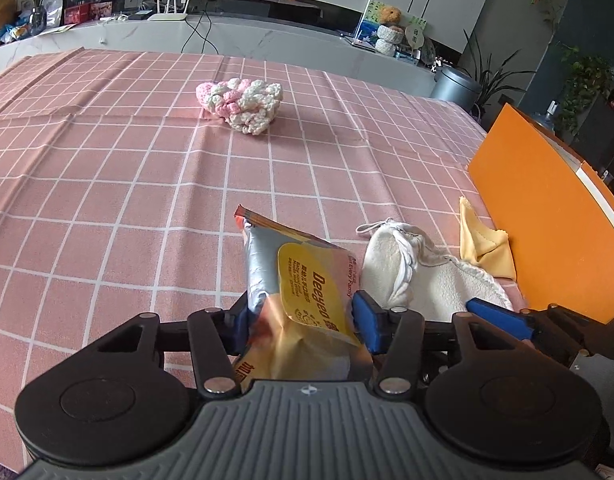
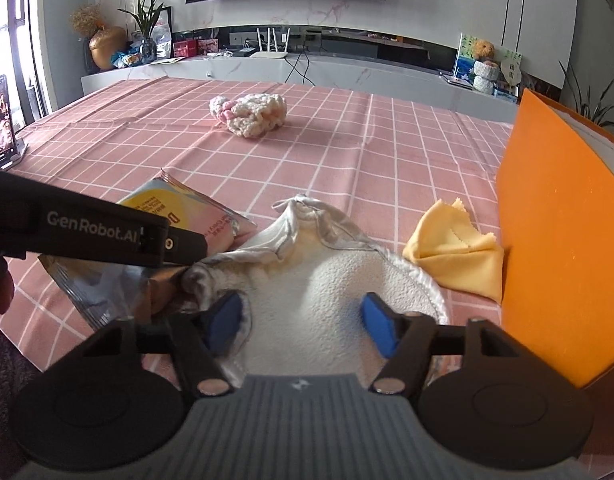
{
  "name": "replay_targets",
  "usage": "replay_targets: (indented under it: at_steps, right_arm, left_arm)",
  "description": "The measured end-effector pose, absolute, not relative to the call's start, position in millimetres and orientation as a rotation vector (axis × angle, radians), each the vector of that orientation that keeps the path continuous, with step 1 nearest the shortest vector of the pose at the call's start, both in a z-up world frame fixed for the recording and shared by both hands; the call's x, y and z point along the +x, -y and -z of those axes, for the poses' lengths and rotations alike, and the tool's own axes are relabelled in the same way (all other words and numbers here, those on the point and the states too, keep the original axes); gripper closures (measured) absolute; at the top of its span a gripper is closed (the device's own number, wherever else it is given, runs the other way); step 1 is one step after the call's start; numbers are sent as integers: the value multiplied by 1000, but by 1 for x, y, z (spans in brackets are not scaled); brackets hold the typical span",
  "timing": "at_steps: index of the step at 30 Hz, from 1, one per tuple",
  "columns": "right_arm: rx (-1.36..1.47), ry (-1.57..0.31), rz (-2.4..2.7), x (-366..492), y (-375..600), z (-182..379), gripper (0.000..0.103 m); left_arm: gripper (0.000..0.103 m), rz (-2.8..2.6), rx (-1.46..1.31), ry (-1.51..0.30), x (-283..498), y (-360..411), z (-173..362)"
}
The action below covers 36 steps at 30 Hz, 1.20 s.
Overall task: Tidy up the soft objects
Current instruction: 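Lift the snack bag and cloth bag over the box with both tools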
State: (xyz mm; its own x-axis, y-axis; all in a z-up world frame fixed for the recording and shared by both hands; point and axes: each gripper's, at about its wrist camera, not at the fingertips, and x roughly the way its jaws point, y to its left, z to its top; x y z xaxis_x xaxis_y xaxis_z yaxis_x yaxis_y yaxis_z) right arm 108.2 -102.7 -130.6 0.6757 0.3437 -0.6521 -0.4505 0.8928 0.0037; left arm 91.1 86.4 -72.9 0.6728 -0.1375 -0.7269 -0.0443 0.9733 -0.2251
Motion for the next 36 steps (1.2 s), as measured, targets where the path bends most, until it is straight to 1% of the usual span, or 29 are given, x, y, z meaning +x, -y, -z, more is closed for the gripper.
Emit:
replay_targets:
  at_steps: [1, 3, 4, 5, 6, 9, 17, 22, 29, 36]
  right_arm:
    - [-162, -697, -449, 108, 103, 130, 52]
    - [-161, -695, -443, 109, 104, 129, 66]
    - [-163, -692, -438, 110, 104, 129, 70]
    - [-168, -689, -429, 110, 104, 128, 81]
    - [-170, -687, -421, 111, 105, 128, 86]
    - [-175, -680, -423, 111, 106, 125, 92]
    - [-164, -601, -426, 95, 110, 100, 93]
    - [-134, -556, -417, 87, 121, 81, 93]
    - [-120, -429, -402, 72, 137, 44, 93]
    - [-67, -364, -339, 71, 174, 12, 93]
  left_arm:
    - [45, 51, -237, -837, 91, -86, 72]
    - [45, 49, -233, -839, 89, -84, 71]
    - [45, 49, -233, -838, 88, -83, 71]
    - [45, 47, -236, -839, 87, -83, 71]
    - [45, 44, -243, -839, 86, -83, 71]
    - [45, 38, -251, -828, 81, -82, 68]
    - [46, 26, -258, -795, 65, -82, 59]
    - [46, 31, -254, -736, 55, -79, 40]
    - [46, 39, -232, -672, 47, -70, 11]
    - [46, 81, -211, -621, 48, -55, -14]
